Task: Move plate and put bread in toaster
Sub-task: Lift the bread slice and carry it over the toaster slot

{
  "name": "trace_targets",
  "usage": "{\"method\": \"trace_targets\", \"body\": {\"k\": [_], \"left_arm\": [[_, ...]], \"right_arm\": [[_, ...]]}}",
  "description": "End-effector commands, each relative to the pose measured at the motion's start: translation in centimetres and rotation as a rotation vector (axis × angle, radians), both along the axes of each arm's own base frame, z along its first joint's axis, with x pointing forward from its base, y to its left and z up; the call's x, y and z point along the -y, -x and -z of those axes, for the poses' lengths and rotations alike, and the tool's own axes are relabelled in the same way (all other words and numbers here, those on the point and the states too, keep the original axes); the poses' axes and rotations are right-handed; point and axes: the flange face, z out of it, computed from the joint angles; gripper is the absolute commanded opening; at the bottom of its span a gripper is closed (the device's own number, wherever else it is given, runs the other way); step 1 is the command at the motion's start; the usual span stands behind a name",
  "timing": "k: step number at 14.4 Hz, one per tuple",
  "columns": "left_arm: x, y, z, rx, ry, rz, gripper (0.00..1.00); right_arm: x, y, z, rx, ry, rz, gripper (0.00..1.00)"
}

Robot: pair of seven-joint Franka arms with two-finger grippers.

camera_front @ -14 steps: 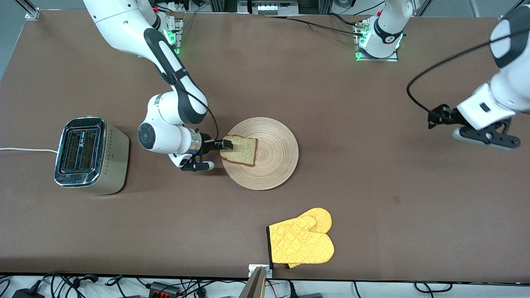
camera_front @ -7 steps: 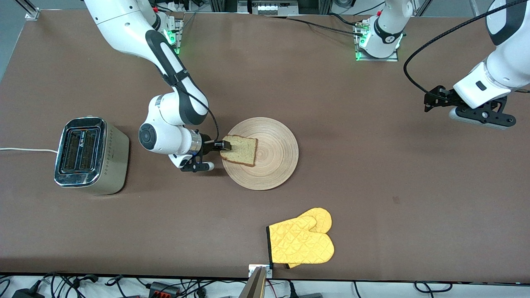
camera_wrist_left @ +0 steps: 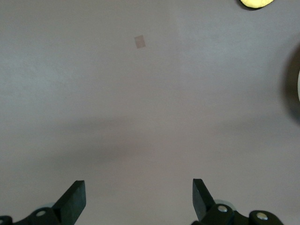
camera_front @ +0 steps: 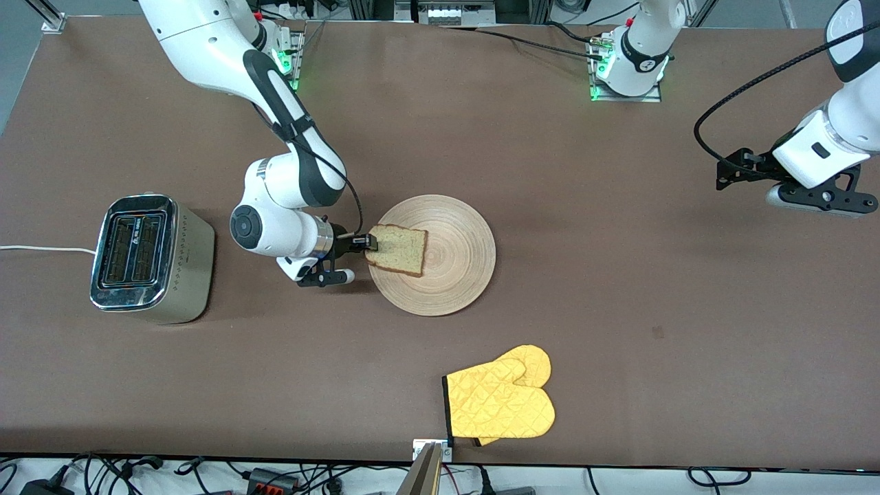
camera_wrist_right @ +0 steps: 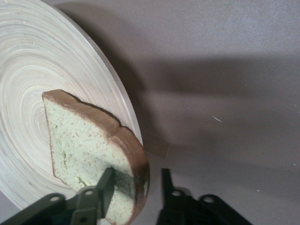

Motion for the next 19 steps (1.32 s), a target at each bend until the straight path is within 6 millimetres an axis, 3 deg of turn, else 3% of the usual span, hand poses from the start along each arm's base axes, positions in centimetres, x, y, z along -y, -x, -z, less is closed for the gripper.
{"method": "trace_targets", "body": {"k": [1,3,6,10,13,16,19], "left_arm": [[1.6,0.7,-1.8,-0.003,0.001,-0.020,1.00],[1.4,0.8,-1.6,-0.018,0.001,-0.028,1.00],[1.6,0.6,-2.3,0.002,0.002,-0.025,1.00],[2.0,0.5,-2.4,0.004,0.003,-0.018,1.00],[4.1,0.8,-3.8,0.017,0.002,0.005,1.00],[4.4,1.0,-4.4,0.002,0.000,-0.025,1.00],[3.6,1.2,-4.4,-0.013,0.004,-0.041,1.00]], "right_arm": [[-0.4,0.0,-0.1,0.011,0.008,-0.012,0.30],[-0.5,0.0,-0.1,0.010,0.008,-0.013,0.15],[-0.4,-0.3,-0.8,0.021,0.002,-0.012,0.00],[0.3,-1.1,-3.4,0.040,-0.008,-0.005,0.00],[4.2,-2.6,-8.4,0.025,0.031,-0.023,0.00],[10.1,-4.3,-13.6,0.025,0.169,-0.072,0.00],[15.4,-4.8,-16.8,0.016,0.340,-0.106,0.00]]}}
